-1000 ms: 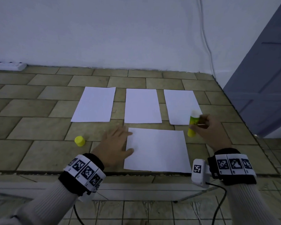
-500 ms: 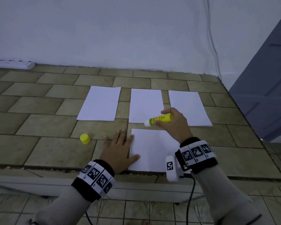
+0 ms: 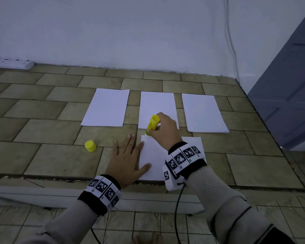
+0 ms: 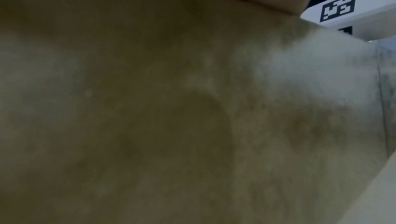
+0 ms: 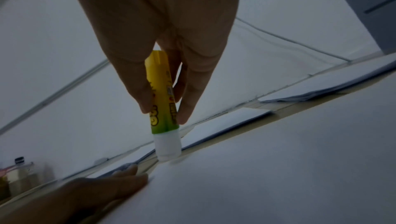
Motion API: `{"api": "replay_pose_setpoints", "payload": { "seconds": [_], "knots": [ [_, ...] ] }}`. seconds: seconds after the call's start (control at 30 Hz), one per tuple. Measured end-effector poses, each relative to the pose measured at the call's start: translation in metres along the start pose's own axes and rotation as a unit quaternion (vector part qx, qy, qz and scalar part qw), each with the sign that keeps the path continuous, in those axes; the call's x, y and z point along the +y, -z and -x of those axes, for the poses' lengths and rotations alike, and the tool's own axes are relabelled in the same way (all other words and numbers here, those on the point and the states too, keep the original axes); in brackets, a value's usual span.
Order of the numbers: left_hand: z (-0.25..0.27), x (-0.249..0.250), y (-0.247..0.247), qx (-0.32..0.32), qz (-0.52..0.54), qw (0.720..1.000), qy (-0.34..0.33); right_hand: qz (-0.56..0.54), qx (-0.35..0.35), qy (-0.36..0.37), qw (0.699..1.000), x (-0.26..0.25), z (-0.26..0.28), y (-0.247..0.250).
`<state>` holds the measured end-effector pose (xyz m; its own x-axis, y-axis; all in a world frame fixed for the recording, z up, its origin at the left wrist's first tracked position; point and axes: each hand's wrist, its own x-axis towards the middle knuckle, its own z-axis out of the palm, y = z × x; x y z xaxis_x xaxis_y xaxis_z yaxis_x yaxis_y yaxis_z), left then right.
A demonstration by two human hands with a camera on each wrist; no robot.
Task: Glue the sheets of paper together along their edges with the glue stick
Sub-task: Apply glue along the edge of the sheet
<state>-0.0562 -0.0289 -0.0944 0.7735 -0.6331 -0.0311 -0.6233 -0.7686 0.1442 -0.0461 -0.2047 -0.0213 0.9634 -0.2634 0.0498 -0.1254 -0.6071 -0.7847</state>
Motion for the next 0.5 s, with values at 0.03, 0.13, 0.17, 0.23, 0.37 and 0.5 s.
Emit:
{"api": "replay_pose_setpoints", "payload": {
  "seconds": [0.03,0.13,0.17,0.23,0.37,0.5],
  "knots": [
    [0.000,0.000,0.000,0.003,0.000,1.000,0.000,0.020,-0.012,0.007,1.000,0.000,-0.002,-0.003],
    [0.000,0.000,-0.001,0.007,0.003,1.000,-0.001,0.060,-0.037,0.037,0.997,-0.003,-0.005,-0.007],
    [0.000,0.000,-0.002,0.009,0.004,1.000,-0.002,0.070,-0.043,0.047,0.995,-0.003,-0.007,-0.008],
    [0.000,-0.001,-0.002,0.008,0.003,1.000,-0.002,0.091,-0.055,0.059,0.993,-0.006,-0.007,-0.009],
    [0.000,-0.001,-0.002,0.010,0.001,1.000,-0.001,0.151,-0.068,0.057,0.984,-0.010,-0.008,-0.008],
    [0.000,0.000,-0.002,0.006,-0.005,1.000,0.002,0.159,-0.059,0.045,0.985,-0.006,-0.006,0.000]
  ]
}}
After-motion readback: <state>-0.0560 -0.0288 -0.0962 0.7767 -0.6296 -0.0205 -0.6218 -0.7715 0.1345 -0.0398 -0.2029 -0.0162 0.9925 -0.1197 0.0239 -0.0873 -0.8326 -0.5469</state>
